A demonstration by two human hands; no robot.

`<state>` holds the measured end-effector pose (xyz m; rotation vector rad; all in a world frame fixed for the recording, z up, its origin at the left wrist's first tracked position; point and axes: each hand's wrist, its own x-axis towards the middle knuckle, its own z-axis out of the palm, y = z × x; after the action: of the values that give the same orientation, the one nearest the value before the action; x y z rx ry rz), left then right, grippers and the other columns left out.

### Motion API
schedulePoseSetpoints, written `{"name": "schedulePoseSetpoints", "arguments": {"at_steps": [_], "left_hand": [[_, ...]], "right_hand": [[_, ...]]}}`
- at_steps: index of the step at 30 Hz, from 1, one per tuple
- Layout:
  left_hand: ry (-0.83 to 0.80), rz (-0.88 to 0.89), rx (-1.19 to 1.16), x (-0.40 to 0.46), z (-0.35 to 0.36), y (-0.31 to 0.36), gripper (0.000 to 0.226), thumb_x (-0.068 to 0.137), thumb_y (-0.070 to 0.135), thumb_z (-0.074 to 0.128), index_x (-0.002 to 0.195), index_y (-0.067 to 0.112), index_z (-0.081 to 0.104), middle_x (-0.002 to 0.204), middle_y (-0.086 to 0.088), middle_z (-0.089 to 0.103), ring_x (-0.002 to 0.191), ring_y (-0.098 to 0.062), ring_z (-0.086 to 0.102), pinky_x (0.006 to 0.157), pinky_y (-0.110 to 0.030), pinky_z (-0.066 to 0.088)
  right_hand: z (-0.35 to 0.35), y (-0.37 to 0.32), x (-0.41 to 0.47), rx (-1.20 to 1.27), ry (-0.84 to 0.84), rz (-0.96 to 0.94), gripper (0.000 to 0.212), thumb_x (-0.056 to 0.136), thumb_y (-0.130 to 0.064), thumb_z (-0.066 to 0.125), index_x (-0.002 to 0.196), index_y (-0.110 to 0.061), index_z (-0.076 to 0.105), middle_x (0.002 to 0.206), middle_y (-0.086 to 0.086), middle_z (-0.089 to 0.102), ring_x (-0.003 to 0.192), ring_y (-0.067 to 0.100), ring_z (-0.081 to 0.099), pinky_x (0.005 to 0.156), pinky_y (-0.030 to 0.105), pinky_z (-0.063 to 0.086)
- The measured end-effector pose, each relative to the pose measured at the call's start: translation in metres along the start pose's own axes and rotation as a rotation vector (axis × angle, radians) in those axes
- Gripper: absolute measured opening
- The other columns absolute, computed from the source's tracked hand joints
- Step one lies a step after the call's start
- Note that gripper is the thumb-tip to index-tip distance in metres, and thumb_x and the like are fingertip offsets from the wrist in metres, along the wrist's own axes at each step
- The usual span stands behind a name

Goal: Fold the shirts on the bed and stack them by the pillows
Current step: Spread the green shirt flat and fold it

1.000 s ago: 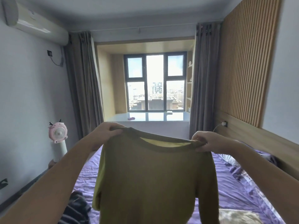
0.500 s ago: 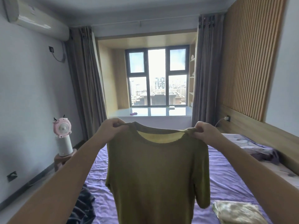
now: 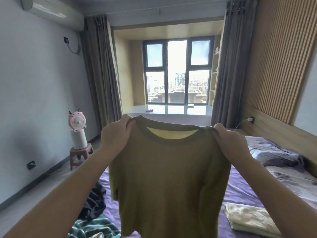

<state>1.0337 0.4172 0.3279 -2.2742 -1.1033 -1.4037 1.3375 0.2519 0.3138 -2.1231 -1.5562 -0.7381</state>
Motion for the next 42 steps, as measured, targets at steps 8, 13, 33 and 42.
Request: {"name": "schedulePoseSetpoints", "arguments": {"at_steps": [8,13,33,42], "left_hand": [[-0.13,-0.127,0.127,-0.039,-0.003,0.011,0.043,0.097,0.048,0.033,0.099,0.014,0.059,0.069,-0.005,0.063,0.063,-0.028,0.061,0.063,-0.035,0.049],[-0.148,-0.128,0.129,-0.054,-0.001,0.016,0.038,0.098,0.044,0.036,0.101,0.014,0.059,0.074,-0.008,0.067,0.069,-0.03,0.065,0.064,-0.032,0.043],[-0.491,-0.119,0.146,-0.116,0.076,-0.029,0.043,0.095,0.052,0.031,0.09,0.016,0.056,0.075,-0.006,0.067,0.074,-0.027,0.066,0.062,-0.034,0.049],[-0.738,-0.37,-0.054,-0.176,0.209,-0.094,0.035,0.096,0.049,0.038,0.082,0.019,0.049,0.08,-0.004,0.067,0.083,-0.027,0.064,0.062,-0.034,0.041]], "right_hand": [[0.034,0.0,-0.017,0.448,0.022,0.034,0.021,0.099,-0.019,0.04,0.107,-0.008,0.056,0.088,0.017,0.067,0.078,0.036,0.062,0.074,0.045,0.053],[0.046,-0.013,-0.029,0.6,0.038,0.09,0.023,0.101,-0.022,0.032,0.108,-0.011,0.052,0.081,0.01,0.061,0.073,0.03,0.059,0.067,0.037,0.049],[0.153,-0.014,-0.059,0.344,-0.159,0.063,0.026,0.096,-0.029,0.046,0.098,-0.004,0.054,0.071,0.021,0.065,0.07,0.041,0.064,0.055,0.037,0.038],[0.277,-0.03,-0.07,0.581,-0.494,0.451,0.035,0.093,-0.043,0.048,0.067,-0.02,0.046,0.059,-0.003,0.051,0.06,0.02,0.05,0.05,0.032,0.031]]}}
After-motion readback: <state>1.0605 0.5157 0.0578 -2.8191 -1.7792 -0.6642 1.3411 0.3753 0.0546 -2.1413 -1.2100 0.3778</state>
